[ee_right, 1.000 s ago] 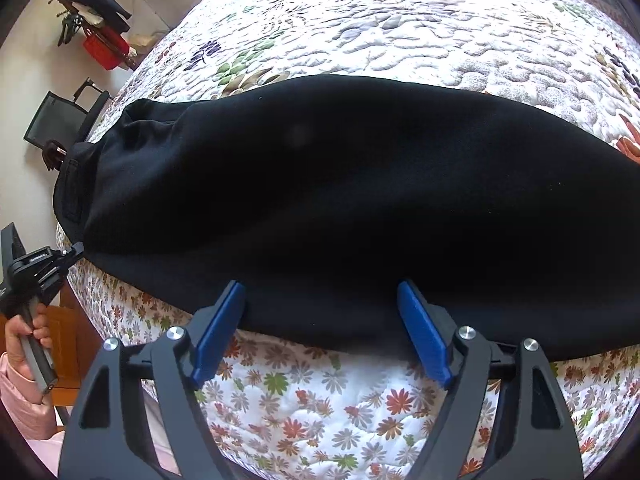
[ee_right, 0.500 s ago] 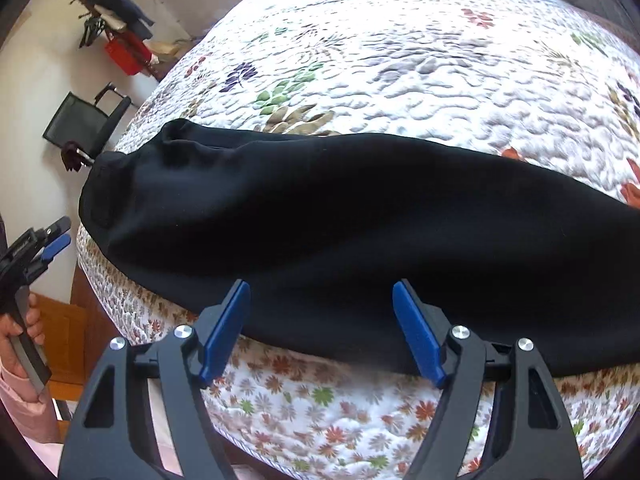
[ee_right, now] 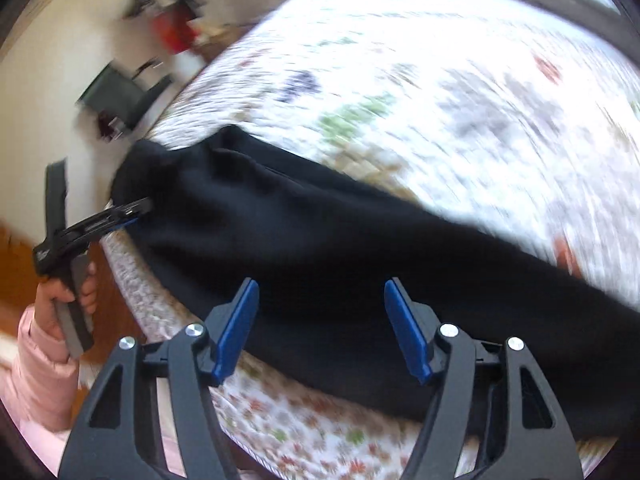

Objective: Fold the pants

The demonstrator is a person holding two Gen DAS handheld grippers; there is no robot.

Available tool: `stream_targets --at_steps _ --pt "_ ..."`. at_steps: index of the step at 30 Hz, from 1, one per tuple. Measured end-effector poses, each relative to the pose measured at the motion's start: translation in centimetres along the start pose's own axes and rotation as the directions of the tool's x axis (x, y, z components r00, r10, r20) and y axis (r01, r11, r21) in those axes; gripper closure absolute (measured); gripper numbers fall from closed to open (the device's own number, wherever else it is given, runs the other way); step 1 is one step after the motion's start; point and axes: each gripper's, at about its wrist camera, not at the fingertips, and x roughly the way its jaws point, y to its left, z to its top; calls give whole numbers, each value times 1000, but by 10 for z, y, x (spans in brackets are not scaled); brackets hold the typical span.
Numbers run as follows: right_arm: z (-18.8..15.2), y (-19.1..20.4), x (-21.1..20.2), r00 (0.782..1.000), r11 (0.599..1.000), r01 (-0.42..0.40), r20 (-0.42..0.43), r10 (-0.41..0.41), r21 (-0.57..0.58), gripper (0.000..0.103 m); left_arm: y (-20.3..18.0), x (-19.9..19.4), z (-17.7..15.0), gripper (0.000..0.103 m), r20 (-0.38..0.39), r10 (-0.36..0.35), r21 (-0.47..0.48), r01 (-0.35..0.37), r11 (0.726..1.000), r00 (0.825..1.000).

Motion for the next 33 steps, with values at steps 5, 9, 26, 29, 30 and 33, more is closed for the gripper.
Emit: stream_targets --at_steps 5,9,26,29,30,33 --pt "49 23 40 995 982 -90 -65 80 -164 37 17 10 7 31 -6 41 -23 -41 999 999" --pt "68 31 72 985 965 -132 -135 103 -228 37 39 25 10 31 -19 52 -67 -53 996 998" --pt "83 30 117 970 942 -137 -234 64 -307 42 41 25 11 16 13 2 -52 -1 999 1000" --pt "81 36 123 973 931 -84 -232 -1 -354 65 41 26 12 16 5 0 -54 0 999 1000" --pt "80 36 121 974 926 -61 -225 -26 -374 77 41 26 12 16 6 1 -56 0 998 1000" --pt "84 33 111 974 932 -105 -227 26 -347 100 44 23 13 16 14 -7 -87 8 996 1000"
